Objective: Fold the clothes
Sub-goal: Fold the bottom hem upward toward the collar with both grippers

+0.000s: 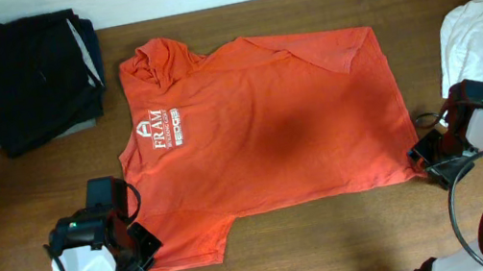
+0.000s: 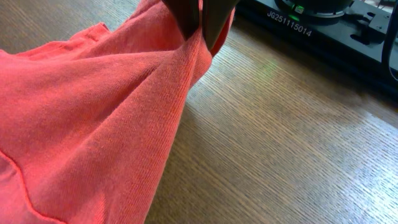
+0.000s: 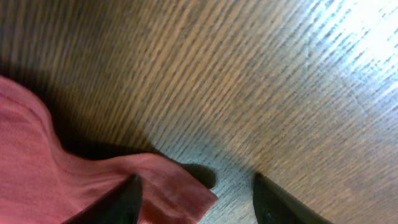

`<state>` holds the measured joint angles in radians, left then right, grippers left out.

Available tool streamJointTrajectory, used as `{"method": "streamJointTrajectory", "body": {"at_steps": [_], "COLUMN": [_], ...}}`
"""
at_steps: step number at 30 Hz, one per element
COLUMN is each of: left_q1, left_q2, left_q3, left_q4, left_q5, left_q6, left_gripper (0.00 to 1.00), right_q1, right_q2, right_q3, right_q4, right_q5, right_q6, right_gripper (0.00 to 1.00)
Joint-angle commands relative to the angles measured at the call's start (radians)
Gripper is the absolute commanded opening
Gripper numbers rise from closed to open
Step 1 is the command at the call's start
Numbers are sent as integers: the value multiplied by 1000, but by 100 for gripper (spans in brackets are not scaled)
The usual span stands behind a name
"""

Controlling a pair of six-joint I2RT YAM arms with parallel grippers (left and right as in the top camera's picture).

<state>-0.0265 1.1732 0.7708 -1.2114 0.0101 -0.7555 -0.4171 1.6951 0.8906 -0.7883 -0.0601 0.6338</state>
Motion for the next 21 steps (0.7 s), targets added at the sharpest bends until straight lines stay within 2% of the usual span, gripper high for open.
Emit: {"method": "streamJointTrajectory", "body": {"at_steps": [1, 2, 3, 7, 10, 14, 17, 21], "left_q1": [3, 3, 3, 3, 3, 3, 3, 2], "left_q2": [-11, -11, -11, -11, -11, -12, -7, 40], "left_q3": [10, 10, 10, 45, 206, 396, 421, 421], "left_q4": [-6, -6, -9, -31, -172, -263, -188, -90], "left_q5": [-18, -18, -18, -18, -108, -139, -121, -93], "left_q6": [13, 13, 13, 13, 13, 13, 13, 12], "left_gripper": [1, 0, 1, 1, 1, 1, 1, 1], "right_q1": [4, 0, -9, -37, -76, -87, -77, -11], "right_q2": [28, 28, 28, 27, 23, -1, -36, -35], "right_q3": [-48, -46, -36, 45, 201, 405, 488, 489], "right_q4": [-1, -2, -24, -152, -367, -600, -632, -584], "right_q5": [11, 12, 12, 53, 95, 166, 170, 169], "right_q6": [11, 11, 11, 11, 11, 10, -34, -34], "right_gripper": [33, 16, 4, 4, 4, 4, 4, 5]}}
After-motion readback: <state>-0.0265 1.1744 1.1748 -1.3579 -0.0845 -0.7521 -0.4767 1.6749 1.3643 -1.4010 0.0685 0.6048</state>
